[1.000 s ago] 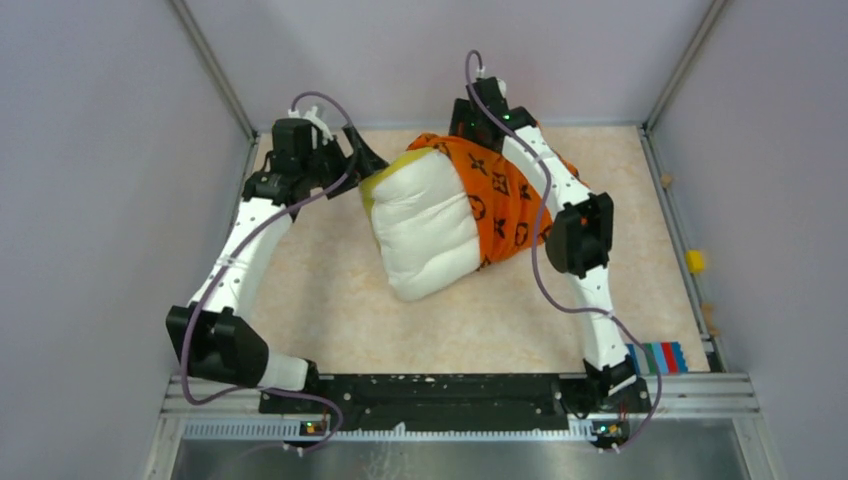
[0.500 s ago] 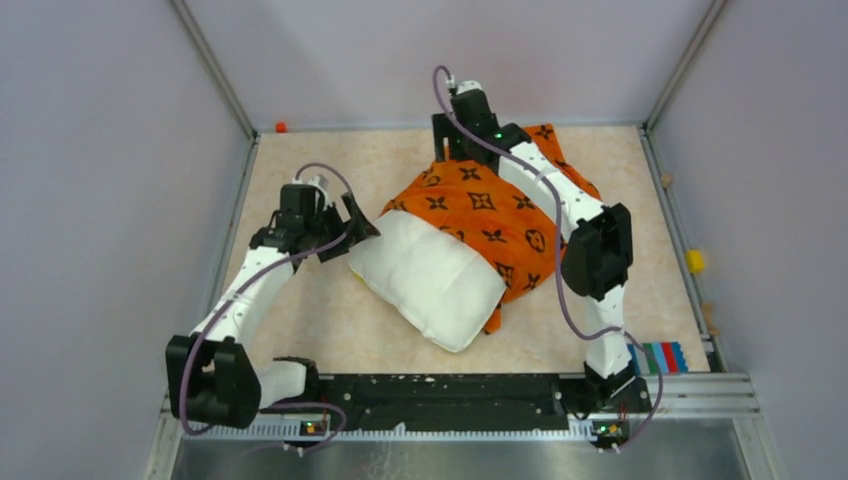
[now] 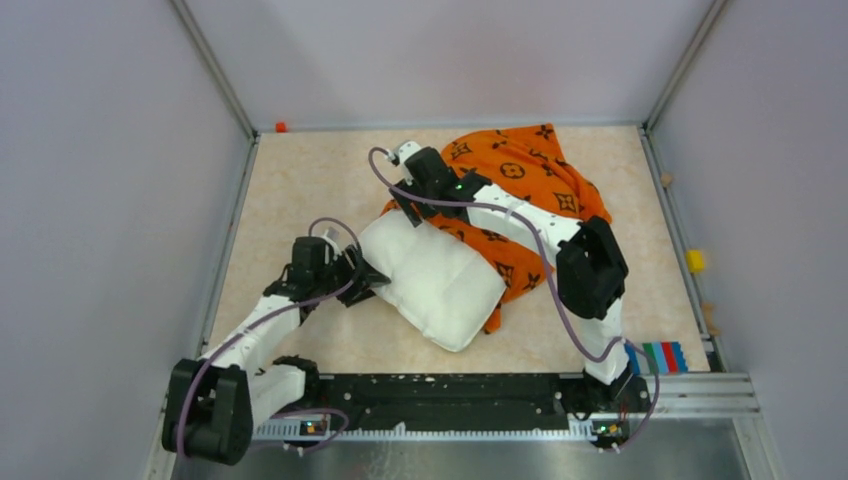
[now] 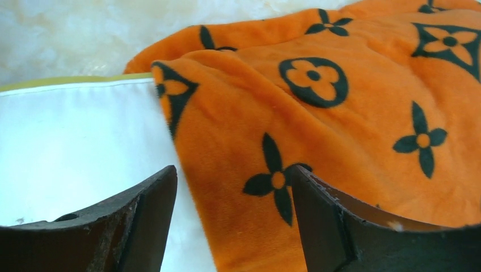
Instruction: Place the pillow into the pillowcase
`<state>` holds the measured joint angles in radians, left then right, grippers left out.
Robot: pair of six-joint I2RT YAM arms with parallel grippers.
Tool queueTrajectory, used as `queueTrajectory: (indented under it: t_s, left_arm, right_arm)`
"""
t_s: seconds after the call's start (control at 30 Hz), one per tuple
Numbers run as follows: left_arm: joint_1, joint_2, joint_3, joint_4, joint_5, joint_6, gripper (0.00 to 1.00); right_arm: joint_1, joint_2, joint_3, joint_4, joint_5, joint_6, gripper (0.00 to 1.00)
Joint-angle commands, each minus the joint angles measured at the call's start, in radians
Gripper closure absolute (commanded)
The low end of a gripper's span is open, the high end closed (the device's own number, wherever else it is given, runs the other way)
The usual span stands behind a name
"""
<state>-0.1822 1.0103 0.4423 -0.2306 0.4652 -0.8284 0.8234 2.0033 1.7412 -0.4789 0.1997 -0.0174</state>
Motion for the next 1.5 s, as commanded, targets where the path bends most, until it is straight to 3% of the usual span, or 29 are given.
queueTrajectory:
  t_s: [0.0,0.13,0.2,0.23,0.33,0.47,0.63,0.7,0.8,0.83,0.93,1.07,1.17,1.27,1.43,1.47]
  left_arm:
    - [-0.005,0.084,-0.009,0.223,0.019,-0.059,0.55]
    - [-0.005,0.111,-0.001,0.257,0.015,-0.053,0.90]
    - [-0.005,0.107,0.001,0.252,0.010,-0.047,0.98]
    - [-0.004,0.106,0.001,0.248,0.007,-0.044,0.99]
    - [-0.005,0.103,-0.005,0.247,0.006,-0.040,1.00]
    - [-0.005,0.100,-0.017,0.245,0.007,-0.040,1.00]
    - [-0.004,0.085,-0.018,0.235,0.006,-0.034,1.00]
    - [-0.004,0.080,-0.016,0.235,0.004,-0.030,1.00]
    - [-0.005,0.076,-0.018,0.208,0.004,-0.025,1.00]
    - [-0.005,0.076,-0.019,0.209,0.004,-0.025,1.00]
    - [-0.007,0.079,-0.021,0.238,0.008,-0.035,1.00]
    - [-0.054,0.103,0.029,0.403,-0.005,-0.130,1.00]
    - [-0.085,0.108,0.099,0.524,-0.101,-0.204,1.00]
    - [-0.043,0.159,0.157,0.545,-0.212,-0.281,1.00]
    - [0.044,0.343,0.235,0.551,-0.156,-0.284,1.00]
    - [0.055,0.369,0.237,0.560,-0.135,-0.278,1.00]
  right_arm:
    - [0.002,0.030,0.031,0.032,0.126,-0.001,0.31]
    - [0.001,0.058,0.064,0.032,0.135,0.002,0.45]
    - [0.011,0.080,0.097,0.015,0.125,0.002,0.53]
    - [0.018,0.086,0.110,0.008,0.123,0.001,0.52]
    - [0.045,0.095,0.119,0.016,0.123,-0.010,0.33]
    - [0.053,0.151,0.150,-0.011,0.189,0.001,0.30]
    - [0.025,0.193,0.170,0.003,0.254,0.010,0.46]
    - [0.019,0.211,0.207,-0.018,0.285,0.010,0.62]
    - [0.028,0.208,0.274,-0.050,0.290,0.045,0.95]
    - [0.040,0.204,0.295,-0.061,0.299,0.050,1.00]
    - [0.092,0.162,0.374,-0.118,0.266,0.097,1.00]
    - [0.200,0.050,0.410,-0.162,0.142,0.234,1.00]
    - [0.267,-0.080,0.212,-0.064,0.050,0.352,1.00]
    - [0.273,-0.207,-0.018,0.049,0.009,0.438,1.00]
    - [0.223,-0.260,-0.143,0.055,0.026,0.421,1.00]
    - [0.205,-0.266,-0.144,0.045,0.027,0.410,0.95]
